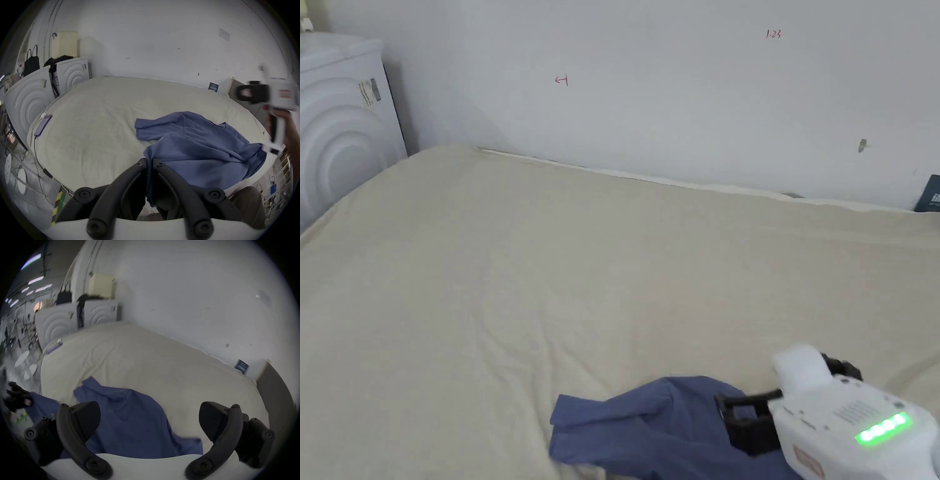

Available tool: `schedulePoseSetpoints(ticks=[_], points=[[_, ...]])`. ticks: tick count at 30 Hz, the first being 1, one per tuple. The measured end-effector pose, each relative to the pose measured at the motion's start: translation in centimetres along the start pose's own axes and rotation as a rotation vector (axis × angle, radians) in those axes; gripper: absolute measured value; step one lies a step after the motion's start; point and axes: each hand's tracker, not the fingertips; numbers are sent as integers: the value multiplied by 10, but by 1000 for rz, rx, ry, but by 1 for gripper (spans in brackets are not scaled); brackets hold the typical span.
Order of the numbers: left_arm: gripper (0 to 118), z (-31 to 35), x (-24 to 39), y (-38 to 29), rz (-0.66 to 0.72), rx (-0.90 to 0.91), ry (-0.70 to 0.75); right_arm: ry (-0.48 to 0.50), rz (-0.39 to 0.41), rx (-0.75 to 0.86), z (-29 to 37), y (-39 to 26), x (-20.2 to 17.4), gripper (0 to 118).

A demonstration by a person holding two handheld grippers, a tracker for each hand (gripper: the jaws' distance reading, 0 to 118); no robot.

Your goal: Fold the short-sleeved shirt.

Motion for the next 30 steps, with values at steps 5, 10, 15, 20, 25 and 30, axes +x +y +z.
schedulePoseSetpoints(ticks=[5, 10, 15, 20, 25, 30], points=[[7, 11, -3, -1, -2, 8, 27, 112, 101, -148, -113, 26, 4, 117], [7, 12, -3, 5, -6, 9, 38, 209, 118, -351, -189, 20, -11, 89], [7, 11, 0, 5, -27, 10, 49, 170, 40, -395, -195, 3, -18, 73], [7, 12, -6, 1, -1, 10, 48, 27, 124, -295, -160, -10, -16, 2], [7, 17, -20, 4, 36, 57, 76, -137, -85, -9, -49, -9, 20, 2], [7, 26, -38, 34, 77, 172, 75, -323, -141, 228, 106, 10, 53, 2]])
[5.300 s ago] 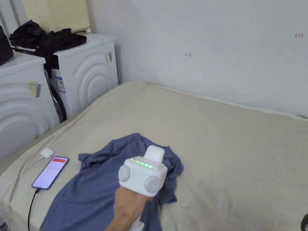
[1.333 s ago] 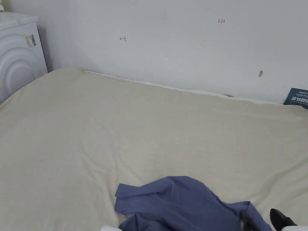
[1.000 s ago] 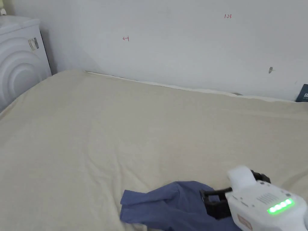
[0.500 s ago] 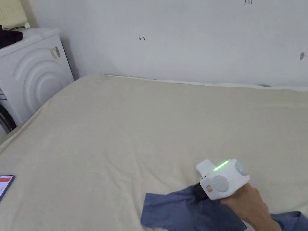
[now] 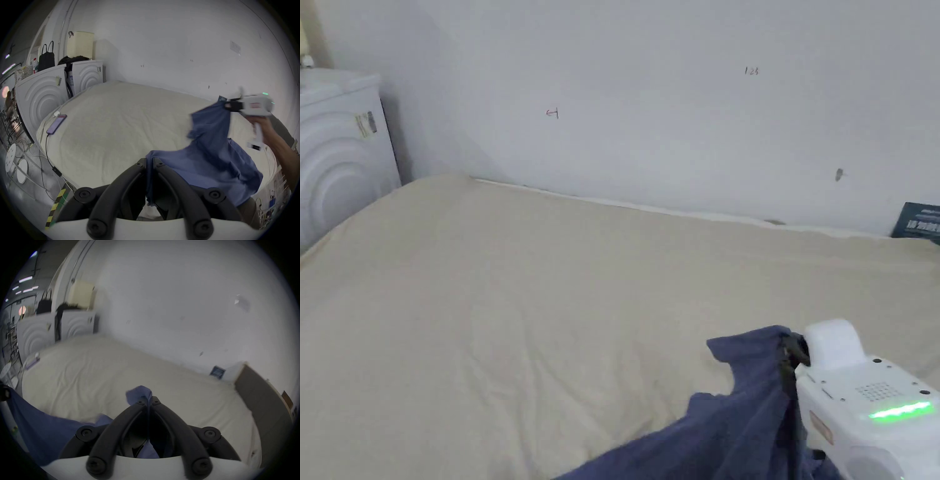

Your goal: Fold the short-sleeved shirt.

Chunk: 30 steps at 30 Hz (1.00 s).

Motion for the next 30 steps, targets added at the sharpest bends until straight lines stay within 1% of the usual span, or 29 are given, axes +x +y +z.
schedulePoseSetpoints(ticks=[2, 3, 4, 6, 7, 8, 10, 11, 14, 17, 21, 25, 27, 28, 30], points=[[7, 4, -2, 23, 15, 77, -24, -97, -14, 80, 43, 19, 23, 2], [7, 12, 1, 42, 0, 139, -22, -131, -16, 117, 69, 31, 36, 2], [7, 14, 3, 58, 14, 157, -12, -163, -20, 151, 91, 42, 45, 2], [7, 22, 7, 95, 81, 260, -58, -210, -44, 234, 139, 71, 59, 2], [7, 32, 11, 116, 87, 318, -91, -241, -49, 269, 159, 83, 65, 2], [7, 42, 16, 139, 53, 354, -85, -267, -46, 297, 180, 97, 70, 2], [7, 60, 20, 176, 9, 434, -81, -311, -25, 340, 215, 122, 76, 2], [7, 70, 20, 196, 3, 467, -111, -338, -16, 346, 230, 135, 78, 2], [7, 93, 18, 247, 7, 510, -186, -362, -26, 411, 263, 167, 79, 2], [7, 102, 17, 289, -18, 538, -154, -407, -22, 440, 269, 191, 79, 2], [7, 97, 16, 328, -39, 538, -149, -422, -85, 439, 256, 215, 85, 2], [7, 85, 11, 356, -9, 505, -166, -453, -85, 424, 234, 227, 86, 2], [7, 77, 12, 370, -24, 499, -154, -452, -54, 417, 217, 236, 94, 2], [7, 72, 13, 378, -53, 486, -156, -472, -49, 402, 209, 242, 97, 2], [7, 68, 20, 399, -117, 450, -158, -441, -128, 379, 193, 254, 114, 2]])
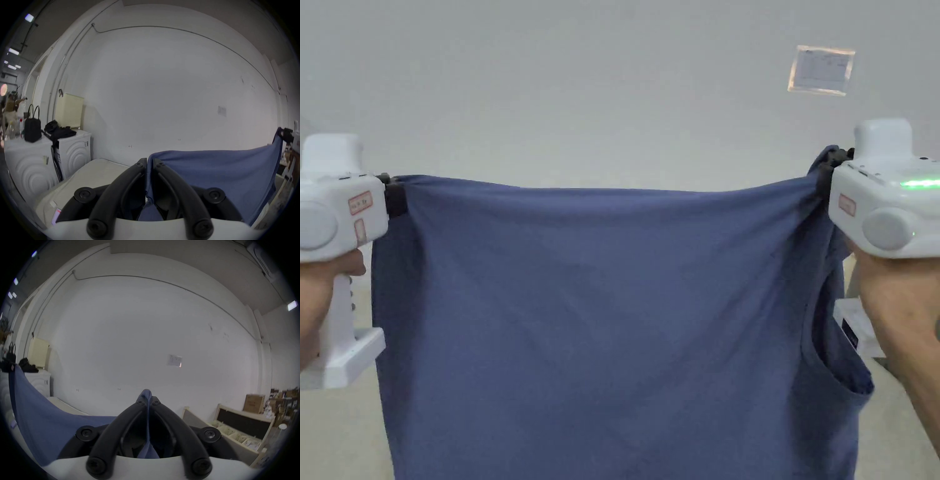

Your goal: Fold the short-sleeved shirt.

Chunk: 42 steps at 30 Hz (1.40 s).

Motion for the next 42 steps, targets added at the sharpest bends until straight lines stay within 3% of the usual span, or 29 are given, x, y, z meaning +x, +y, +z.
schedulePoseSetpoints(ticks=[3, 5, 10, 14, 17, 21, 23, 28, 30, 37, 42], points=[[7, -43, -8, -5, -12, 38, -14, -31, -14, -28, -28, 0, -1, 2], [7, -67, -2, -6, -118, 42, 36, -27, -22, -34, -44, -7, -1, 2], [7, -128, -2, -10, -8, -5, -30, -61, -109, -56, -86, -27, 4, 2], [7, -178, -4, -16, -10, -12, -2, -32, -83, -90, -125, -37, 9, 2], [7, -209, -13, -16, 68, -14, -28, -25, -62, -94, -145, -40, 6, 2], [7, -240, -17, -17, 40, -11, -20, -25, -60, -89, -171, -44, 6, 2], [7, -257, -23, -19, 50, -24, -22, -24, 15, -84, -184, -45, 3, 2], [7, -297, -35, -31, 60, -44, -24, 10, 18, -96, -205, -62, -2, 2], [7, -242, 5, -32, 42, -41, -36, 13, 35, -110, -209, -79, -4, 2], [7, -219, -11, -105, 74, -55, -92, 75, -6, -103, -169, -156, -2, 2], [7, -168, -19, -184, 60, -99, -132, 121, -23, -138, -96, -227, -1, 2]])
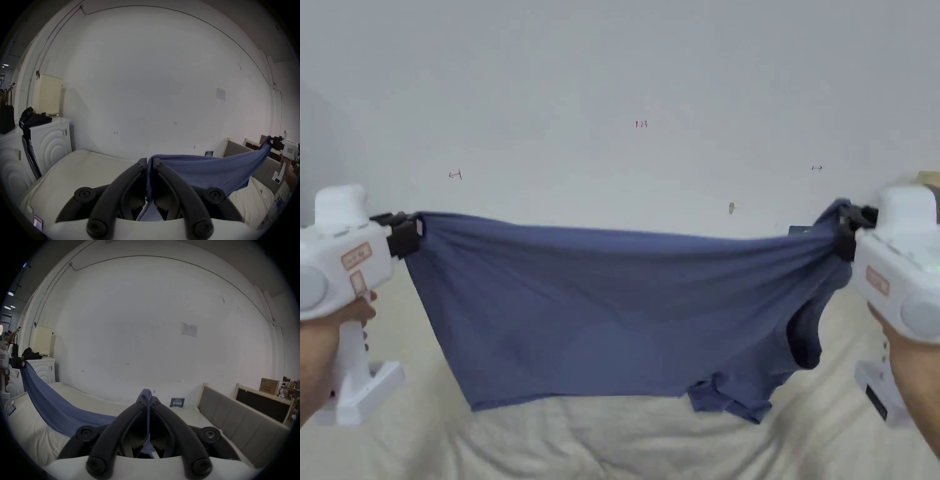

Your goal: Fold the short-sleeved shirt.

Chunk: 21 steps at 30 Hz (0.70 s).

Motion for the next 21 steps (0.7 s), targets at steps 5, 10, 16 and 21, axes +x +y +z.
schedulePoseSetpoints(ticks=[5, 10, 16, 21], points=[[7, 53, 4, -101, -32, -119, 7, 41, -86, -151, 64, -97, -11, 3], [7, 126, 10, -194, 108, -140, 43, 0, -227, -259, 130, -179, -15, 3], [7, 177, 10, -258, 74, -251, 81, -20, -190, -378, 191, -244, -30, 3], [7, 198, -6, -304, 78, -320, 109, -19, -104, -480, 218, -293, -35, 3]])
